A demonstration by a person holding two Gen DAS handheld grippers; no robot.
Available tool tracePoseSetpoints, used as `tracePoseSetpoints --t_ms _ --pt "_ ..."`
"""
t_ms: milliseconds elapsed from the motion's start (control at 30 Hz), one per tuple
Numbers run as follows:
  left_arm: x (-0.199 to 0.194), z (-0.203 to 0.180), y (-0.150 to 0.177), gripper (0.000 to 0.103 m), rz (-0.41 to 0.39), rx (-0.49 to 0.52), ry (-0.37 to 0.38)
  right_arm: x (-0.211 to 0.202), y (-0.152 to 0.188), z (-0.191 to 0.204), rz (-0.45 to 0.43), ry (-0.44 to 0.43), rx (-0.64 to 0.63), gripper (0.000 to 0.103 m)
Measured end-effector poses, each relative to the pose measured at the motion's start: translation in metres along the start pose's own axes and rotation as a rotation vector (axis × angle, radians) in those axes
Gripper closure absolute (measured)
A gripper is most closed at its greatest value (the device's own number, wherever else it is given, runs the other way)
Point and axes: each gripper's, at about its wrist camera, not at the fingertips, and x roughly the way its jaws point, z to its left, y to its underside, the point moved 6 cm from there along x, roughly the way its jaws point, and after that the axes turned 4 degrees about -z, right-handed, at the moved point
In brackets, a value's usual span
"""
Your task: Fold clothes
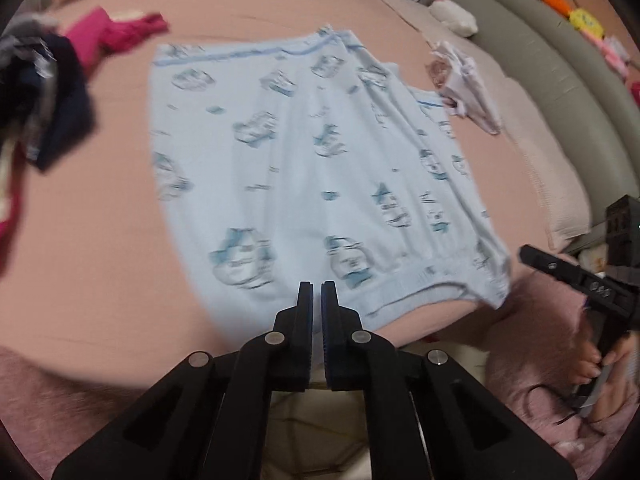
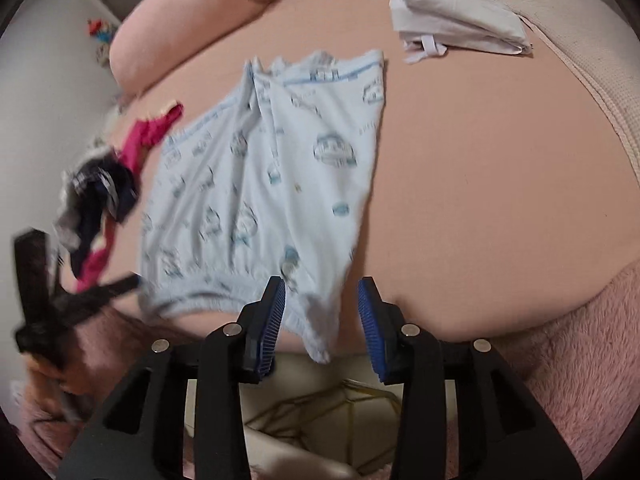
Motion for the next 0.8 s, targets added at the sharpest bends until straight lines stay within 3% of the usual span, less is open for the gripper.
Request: tracePoseSetpoints --t_ms 100,167,233,300,367,567,667,700,733,767,800 --pt "0.010 -0.011 -0.006 0.093 0.007 0.021 0.005 0.010 -0.011 -0.012 0.029 0.085 -0.063 0.061" --pt "0.005 -0.020 -0.015 0.092 -0.019 0.057 0.022 0.009 -0.029 -0.017 0.031 0.052 -0.055 0.061" --pt "0.002 -0.030 -0.033 0.085 -0.054 0.087 0.033 0.009 -0.055 -0.019 0.016 0.027 -0.061 0.061" --pt "0.004 -0.035 -0.059 0.070 -0.082 0.106 0.034 0.020 -0.086 -0.026 -0.004 0.058 -0.084 0.060" --pt "0.011 -0.038 -0.085 0.070 -0.097 0.123 0.023 0.037 -0.120 -0.034 -0.015 0.099 -0.099 0.060" --pt "0.055 -0.053 -0.147 0.070 -0.086 0.179 -0.007 0.097 -0.180 -0.068 -0.006 0.173 -0.087 0.060" --pt "0.072 -0.054 -0.166 0.070 -0.083 0.186 -0.001 0.130 -0.201 -0.085 0.020 0.125 0.006 0.049" --pt "0.076 -0.054 -0.170 0.070 -0.086 0.186 0.001 0.136 -0.209 -0.084 0.000 0.097 0.018 0.041" --pt "0.080 -0.054 -0.176 0.070 -0.090 0.179 0.006 0.139 -0.215 -0.081 -0.022 0.078 0.013 0.041" --pt "0.083 -0.053 -0.181 0.070 -0.096 0.165 0.017 0.142 -0.218 -0.076 -0.027 0.059 0.002 0.047" --pt "0.086 -0.052 -0.187 0.070 -0.101 0.153 0.025 0.146 -0.219 -0.068 -0.020 0.036 -0.022 0.074"
